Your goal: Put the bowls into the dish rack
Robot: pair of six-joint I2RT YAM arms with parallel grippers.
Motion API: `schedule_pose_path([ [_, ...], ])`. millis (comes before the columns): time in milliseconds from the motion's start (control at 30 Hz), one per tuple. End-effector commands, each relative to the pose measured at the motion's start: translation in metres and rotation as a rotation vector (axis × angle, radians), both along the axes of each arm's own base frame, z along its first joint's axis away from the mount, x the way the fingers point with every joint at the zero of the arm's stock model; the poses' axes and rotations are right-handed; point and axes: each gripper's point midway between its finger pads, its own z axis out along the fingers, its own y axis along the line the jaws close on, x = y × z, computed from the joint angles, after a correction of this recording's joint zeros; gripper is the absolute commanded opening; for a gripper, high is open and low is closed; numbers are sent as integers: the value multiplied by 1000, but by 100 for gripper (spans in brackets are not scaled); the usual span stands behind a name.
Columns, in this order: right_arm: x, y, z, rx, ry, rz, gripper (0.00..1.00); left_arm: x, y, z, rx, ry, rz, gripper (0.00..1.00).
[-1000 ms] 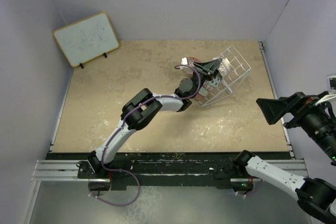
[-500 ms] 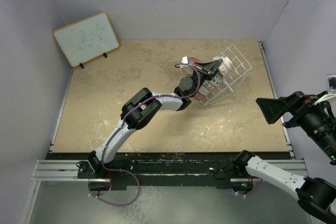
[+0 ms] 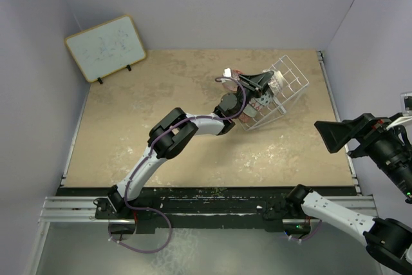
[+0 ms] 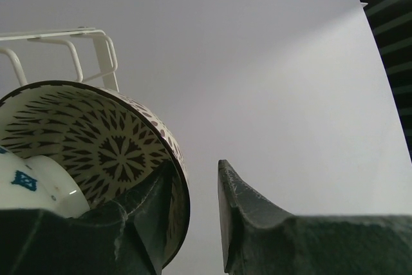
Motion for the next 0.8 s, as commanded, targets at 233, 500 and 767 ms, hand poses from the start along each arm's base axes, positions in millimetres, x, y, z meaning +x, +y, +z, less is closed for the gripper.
schedule_pose_path([
  [233, 2, -3, 6, 25, -17, -22, 100, -7, 10, 54, -34, -43, -15, 52],
  [500, 2, -3, 7, 29, -18, -22, 100, -7, 7, 52, 1, -15, -39, 55],
  [767, 3, -2, 7, 29, -18, -19, 100, -7, 9, 53, -4, -33, -43, 72],
])
